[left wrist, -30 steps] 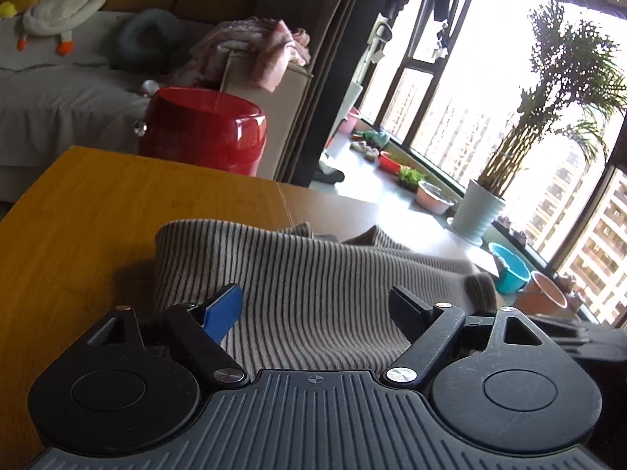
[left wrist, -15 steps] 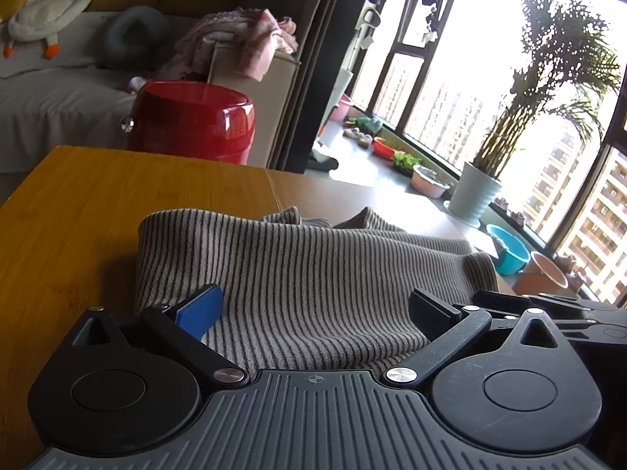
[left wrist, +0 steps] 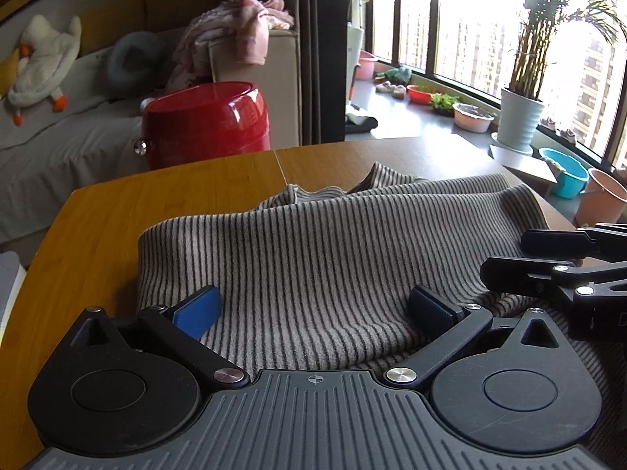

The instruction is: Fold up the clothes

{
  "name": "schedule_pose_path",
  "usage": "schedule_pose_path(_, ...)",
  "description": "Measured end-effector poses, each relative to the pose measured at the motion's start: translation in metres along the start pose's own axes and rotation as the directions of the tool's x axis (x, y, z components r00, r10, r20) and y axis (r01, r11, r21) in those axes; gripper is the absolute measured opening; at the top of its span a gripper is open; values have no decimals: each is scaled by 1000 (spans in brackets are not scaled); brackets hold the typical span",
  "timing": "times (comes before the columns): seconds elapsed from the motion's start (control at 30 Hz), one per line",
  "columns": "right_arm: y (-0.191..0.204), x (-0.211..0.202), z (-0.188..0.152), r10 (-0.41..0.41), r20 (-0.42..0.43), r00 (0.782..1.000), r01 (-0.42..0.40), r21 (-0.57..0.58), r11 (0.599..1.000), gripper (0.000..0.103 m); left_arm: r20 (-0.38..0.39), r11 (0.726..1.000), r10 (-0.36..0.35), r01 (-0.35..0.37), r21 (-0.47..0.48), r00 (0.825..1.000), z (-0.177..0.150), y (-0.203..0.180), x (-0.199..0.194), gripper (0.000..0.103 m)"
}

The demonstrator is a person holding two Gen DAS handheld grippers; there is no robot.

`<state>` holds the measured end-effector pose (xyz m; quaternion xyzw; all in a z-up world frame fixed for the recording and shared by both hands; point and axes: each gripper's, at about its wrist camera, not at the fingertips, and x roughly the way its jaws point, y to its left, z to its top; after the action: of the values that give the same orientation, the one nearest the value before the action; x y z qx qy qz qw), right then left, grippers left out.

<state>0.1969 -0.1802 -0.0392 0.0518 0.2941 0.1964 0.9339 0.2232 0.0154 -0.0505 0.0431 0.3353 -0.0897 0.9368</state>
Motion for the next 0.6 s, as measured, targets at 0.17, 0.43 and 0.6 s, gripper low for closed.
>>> schedule_pose_path(0.17,-2,-1,0,11,5,1000,-11,15,1000,66,-2,1000,-8,8,-3,1000,-1,2,0,103)
schedule_pose_path(0.43,3,1,0,7,-6,1000,-7,-10,1000,71,-11,1000,-1,1,-3,1000,2,1,1,103)
schedule_pose_path(0.6,1,0,-2,17,0,1000,-17,2,1000,72,-22,1000,4,-4,2,1000,5,-1,3,103)
